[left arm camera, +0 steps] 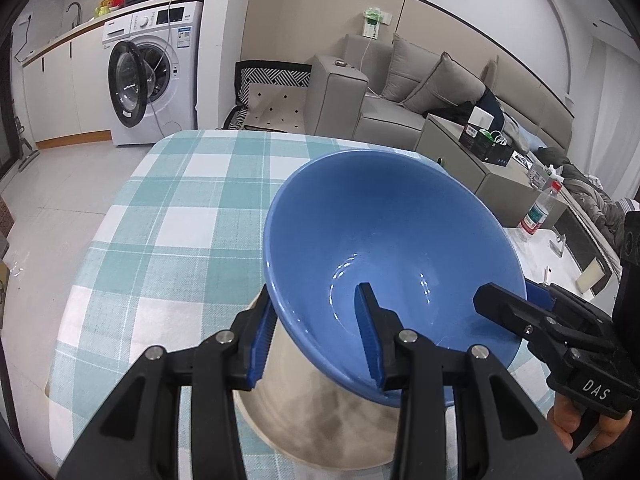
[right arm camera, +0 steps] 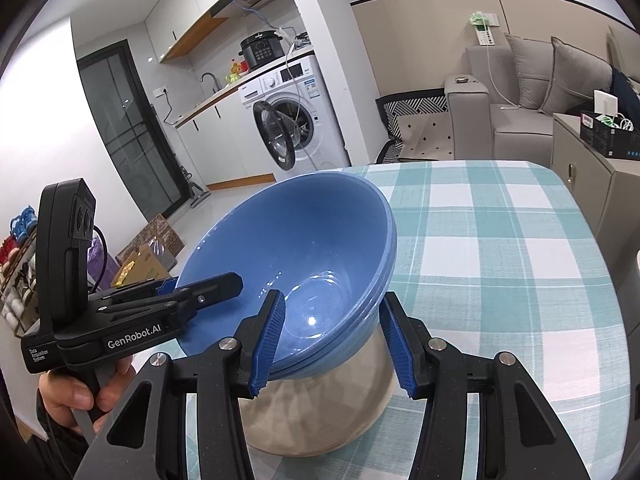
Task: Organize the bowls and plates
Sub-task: 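Carry the nested bowls with both tools over the cream plates' center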
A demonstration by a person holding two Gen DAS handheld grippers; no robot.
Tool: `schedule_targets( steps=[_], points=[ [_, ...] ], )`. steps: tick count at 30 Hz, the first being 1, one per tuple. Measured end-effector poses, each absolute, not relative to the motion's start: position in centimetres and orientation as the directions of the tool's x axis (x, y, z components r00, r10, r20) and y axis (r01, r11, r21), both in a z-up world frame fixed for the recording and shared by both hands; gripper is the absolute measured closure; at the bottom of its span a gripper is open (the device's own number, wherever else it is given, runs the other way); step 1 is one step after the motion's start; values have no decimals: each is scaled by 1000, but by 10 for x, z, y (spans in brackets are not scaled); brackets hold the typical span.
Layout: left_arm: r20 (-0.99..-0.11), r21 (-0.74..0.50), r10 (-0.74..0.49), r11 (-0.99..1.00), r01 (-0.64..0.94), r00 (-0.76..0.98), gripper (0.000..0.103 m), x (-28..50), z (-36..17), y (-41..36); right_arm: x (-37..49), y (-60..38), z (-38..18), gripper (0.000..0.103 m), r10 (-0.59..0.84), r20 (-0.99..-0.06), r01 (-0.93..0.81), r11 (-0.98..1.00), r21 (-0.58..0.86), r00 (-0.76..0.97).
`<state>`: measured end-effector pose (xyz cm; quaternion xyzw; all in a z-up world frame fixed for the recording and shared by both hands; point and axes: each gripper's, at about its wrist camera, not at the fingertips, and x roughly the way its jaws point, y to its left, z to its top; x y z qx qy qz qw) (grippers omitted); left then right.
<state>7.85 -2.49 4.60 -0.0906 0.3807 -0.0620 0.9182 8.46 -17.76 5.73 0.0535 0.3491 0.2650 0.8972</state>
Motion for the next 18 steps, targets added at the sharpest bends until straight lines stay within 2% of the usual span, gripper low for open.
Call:
schedule_targets(
  steps=[18],
  points=[
    [-719, -215, -172, 976, 21, 673, 65, 76, 22, -7, 82, -152, 42, 53, 509, -635, -467, 848, 252, 582]
  ],
)
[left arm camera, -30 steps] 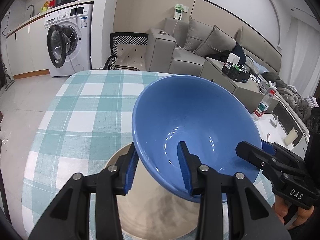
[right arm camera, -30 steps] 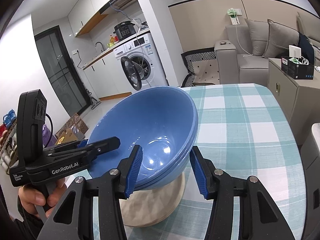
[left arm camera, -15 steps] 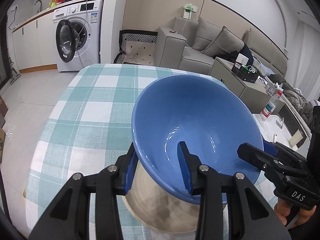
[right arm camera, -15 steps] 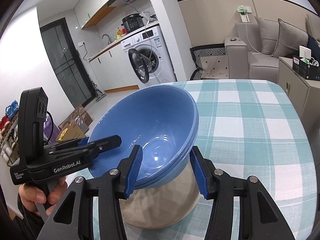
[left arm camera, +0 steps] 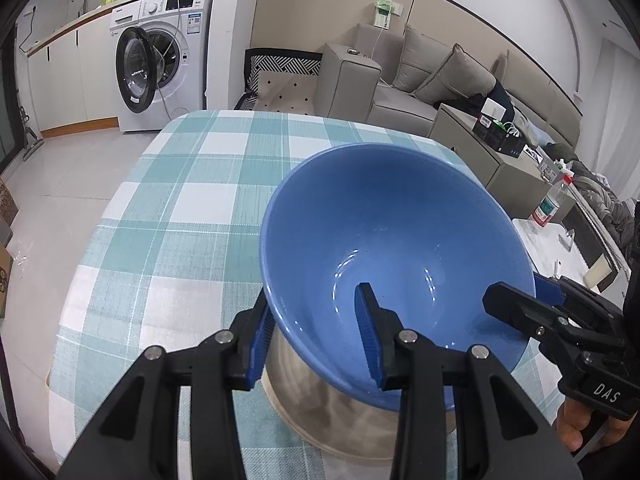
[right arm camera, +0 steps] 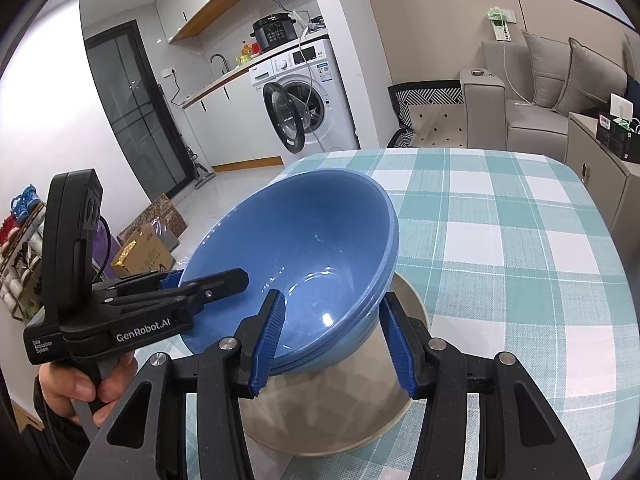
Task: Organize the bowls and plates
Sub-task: 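Carry the nested bowls with both tools over the cream plates' center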
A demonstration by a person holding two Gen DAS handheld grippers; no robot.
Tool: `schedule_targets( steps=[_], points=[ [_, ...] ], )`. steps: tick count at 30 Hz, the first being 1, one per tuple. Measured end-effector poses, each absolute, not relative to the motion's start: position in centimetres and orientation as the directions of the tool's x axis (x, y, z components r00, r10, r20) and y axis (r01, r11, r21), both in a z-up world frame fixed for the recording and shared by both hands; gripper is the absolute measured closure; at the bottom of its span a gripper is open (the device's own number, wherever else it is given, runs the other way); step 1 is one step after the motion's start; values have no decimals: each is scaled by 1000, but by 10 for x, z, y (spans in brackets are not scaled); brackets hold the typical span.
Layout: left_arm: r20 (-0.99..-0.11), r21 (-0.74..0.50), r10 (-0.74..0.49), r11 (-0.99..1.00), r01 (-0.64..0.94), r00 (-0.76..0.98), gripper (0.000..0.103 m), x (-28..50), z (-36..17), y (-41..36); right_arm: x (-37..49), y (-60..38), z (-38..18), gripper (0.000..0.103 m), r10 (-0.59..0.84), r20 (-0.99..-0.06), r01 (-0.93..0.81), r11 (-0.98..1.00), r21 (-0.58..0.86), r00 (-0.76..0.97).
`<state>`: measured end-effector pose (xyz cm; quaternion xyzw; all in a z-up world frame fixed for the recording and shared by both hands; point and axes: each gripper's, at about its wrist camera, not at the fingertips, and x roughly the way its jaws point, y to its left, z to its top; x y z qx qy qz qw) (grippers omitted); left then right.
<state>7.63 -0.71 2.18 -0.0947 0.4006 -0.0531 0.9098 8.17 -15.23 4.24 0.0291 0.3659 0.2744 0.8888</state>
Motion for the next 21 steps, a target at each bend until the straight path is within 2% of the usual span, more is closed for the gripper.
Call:
schedule_targets(
  steps=[21],
  points=[
    [-688, -219, -183, 975, 40, 702, 63, 82, 15, -10, 89, -155, 35, 53, 491, -633, -437, 863, 255, 599]
  ],
)
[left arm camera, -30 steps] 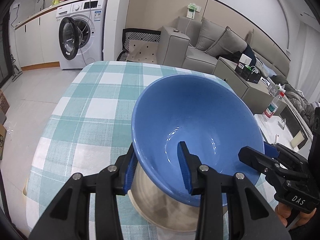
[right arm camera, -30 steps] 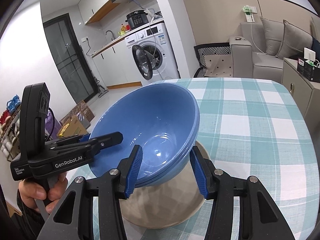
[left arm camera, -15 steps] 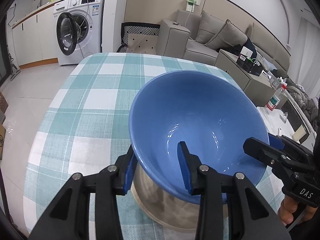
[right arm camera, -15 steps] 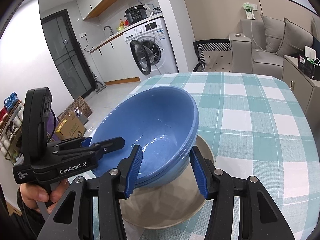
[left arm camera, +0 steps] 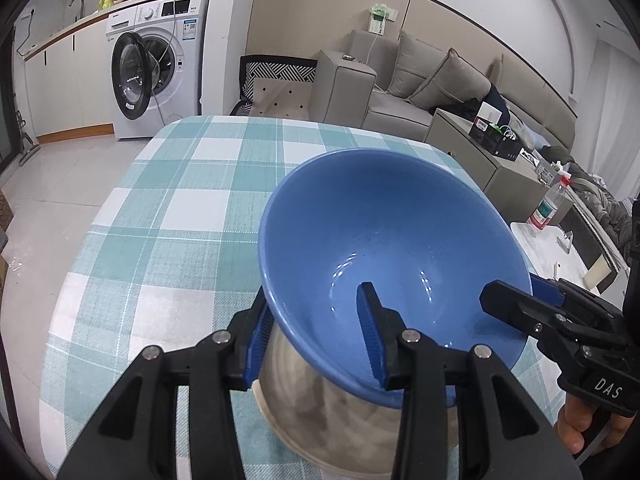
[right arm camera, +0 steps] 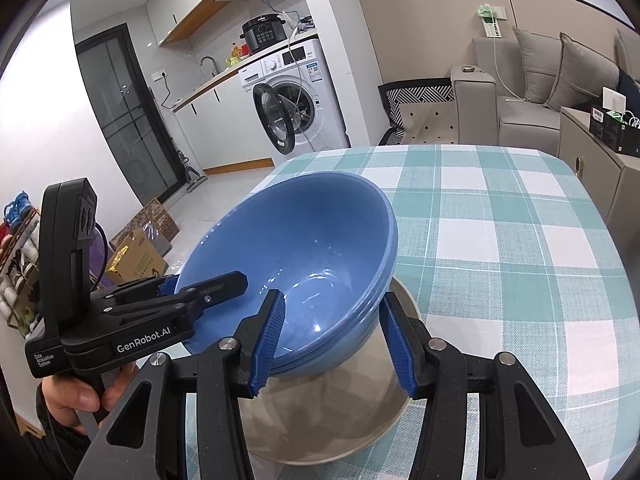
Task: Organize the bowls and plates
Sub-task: 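Carry the nested bowls with both tools over the cream plates' center, then lower the nested bowls onto the cream plates and open both tools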
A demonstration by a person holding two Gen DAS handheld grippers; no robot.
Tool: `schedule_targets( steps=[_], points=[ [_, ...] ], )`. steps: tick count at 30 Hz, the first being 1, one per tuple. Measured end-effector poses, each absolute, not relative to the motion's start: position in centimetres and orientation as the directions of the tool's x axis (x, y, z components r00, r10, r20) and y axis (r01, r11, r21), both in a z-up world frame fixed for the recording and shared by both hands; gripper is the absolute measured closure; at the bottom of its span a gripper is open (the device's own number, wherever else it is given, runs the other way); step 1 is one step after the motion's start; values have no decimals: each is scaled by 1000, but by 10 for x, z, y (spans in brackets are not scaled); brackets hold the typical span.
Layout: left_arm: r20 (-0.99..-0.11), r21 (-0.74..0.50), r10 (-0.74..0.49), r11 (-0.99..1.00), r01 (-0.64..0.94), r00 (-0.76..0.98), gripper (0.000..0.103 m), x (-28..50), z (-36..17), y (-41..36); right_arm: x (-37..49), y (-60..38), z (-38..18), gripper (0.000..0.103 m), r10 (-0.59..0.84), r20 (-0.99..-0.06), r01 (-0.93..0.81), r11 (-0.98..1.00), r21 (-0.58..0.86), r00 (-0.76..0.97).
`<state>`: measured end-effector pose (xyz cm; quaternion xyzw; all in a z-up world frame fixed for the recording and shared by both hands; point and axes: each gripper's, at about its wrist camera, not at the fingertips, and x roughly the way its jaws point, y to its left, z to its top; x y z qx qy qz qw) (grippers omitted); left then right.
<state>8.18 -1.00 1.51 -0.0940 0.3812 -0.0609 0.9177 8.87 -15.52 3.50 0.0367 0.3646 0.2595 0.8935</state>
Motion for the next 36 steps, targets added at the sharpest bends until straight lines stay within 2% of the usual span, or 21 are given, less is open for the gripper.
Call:
schedule_targets(
  steps=[10, 16, 17, 19, 21, 23, 24, 25, 28, 29, 31, 36],
  points=[
    [-679, -214, -184, 976, 48, 711, 61, 83, 13, -9, 86, -154, 36, 53, 486, -632, -442, 864, 242, 603],
    [-679, -211, -193, 975, 64, 709, 56, 83, 14, -11, 84, -152, 35, 46, 484, -638, -467, 858, 212, 599],
    [-679, -210, -193, 976, 65, 708, 51, 83, 14, -10, 84, -152, 35, 43, 483, -638, -469, 858, 209, 600],
    [-675, -191, -172, 980, 55, 717, 44, 80, 17, -9, 81, -151, 37, 31, 467, -635, -473, 863, 176, 615],
    [-668, -177, -156, 983, 49, 728, 43, 78, 20, -7, 77, -149, 39, 20, 451, -625, -490, 863, 122, 637],
    [-662, -182, -154, 982, 43, 733, 41, 77, 23, -3, 74, -147, 40, 14, 450, -617, -507, 857, 95, 646],
    [-660, -183, -151, 982, 37, 736, 34, 76, 24, -1, 74, -147, 41, 12, 452, -616, -514, 853, 88, 645],
    [-653, -182, -146, 983, 32, 743, 26, 75, 26, 0, 73, -147, 41, 11, 454, -614, -517, 852, 85, 646],
    [-627, -178, -147, 983, 43, 765, 21, 69, 31, 3, 74, -147, 41, 8, 454, -611, -513, 854, 90, 649],
    [-624, -175, -148, 983, 47, 768, 12, 68, 33, 3, 74, -147, 41, 7, 457, -610, -517, 852, 89, 648],
    [-609, -166, -139, 985, 46, 781, 2, 66, 37, 3, 73, -146, 42, 2, 460, -606, -522, 849, 86, 649],
    [-569, -139, -111, 990, 38, 814, 0, 61, 43, 5, 72, -149, 47, 1, 480, -579, -531, 842, 93, 660]
  ],
)
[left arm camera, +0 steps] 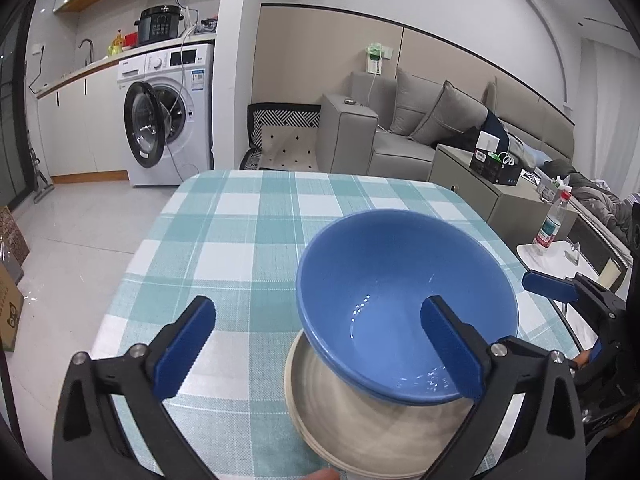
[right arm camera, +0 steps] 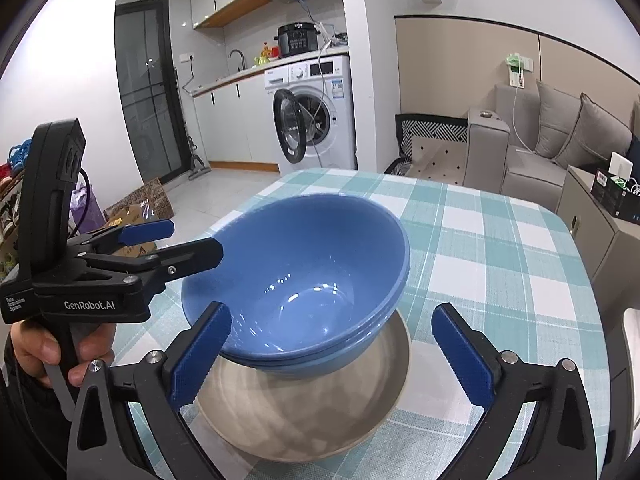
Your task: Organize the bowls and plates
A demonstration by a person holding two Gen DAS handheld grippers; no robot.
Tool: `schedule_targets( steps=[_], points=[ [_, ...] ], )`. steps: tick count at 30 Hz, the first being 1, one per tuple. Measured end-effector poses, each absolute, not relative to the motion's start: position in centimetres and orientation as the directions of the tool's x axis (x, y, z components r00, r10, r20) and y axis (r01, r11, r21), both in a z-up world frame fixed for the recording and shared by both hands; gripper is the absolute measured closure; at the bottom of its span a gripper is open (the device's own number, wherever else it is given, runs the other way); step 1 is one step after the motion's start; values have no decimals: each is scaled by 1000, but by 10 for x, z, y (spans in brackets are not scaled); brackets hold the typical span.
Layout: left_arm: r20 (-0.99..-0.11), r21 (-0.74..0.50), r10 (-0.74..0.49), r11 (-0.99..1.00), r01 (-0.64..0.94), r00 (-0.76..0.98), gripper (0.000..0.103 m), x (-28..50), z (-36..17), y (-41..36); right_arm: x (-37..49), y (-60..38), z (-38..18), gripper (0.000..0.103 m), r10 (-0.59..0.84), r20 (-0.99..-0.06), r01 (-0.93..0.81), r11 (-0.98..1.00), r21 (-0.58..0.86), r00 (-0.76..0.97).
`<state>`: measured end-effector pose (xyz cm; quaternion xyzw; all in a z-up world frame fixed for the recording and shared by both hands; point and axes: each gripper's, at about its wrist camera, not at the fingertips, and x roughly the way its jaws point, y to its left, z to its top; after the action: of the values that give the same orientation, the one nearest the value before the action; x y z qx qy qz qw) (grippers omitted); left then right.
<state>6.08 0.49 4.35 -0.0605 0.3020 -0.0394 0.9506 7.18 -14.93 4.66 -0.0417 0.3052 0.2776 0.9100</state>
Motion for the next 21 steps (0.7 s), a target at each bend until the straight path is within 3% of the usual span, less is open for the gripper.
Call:
schedule_targets(
  steps=[16, 21],
  points=[
    [-481, -92, -42, 996, -3, 876, 0, 30, 40, 24, 46, -179, 52, 1, 522, -443, -547, 833, 82, 729],
    [-421, -72, -14, 997, -18, 907, 0, 19, 32, 27, 39, -184, 41, 1, 519, -444, -556, 829, 56, 730]
  ],
)
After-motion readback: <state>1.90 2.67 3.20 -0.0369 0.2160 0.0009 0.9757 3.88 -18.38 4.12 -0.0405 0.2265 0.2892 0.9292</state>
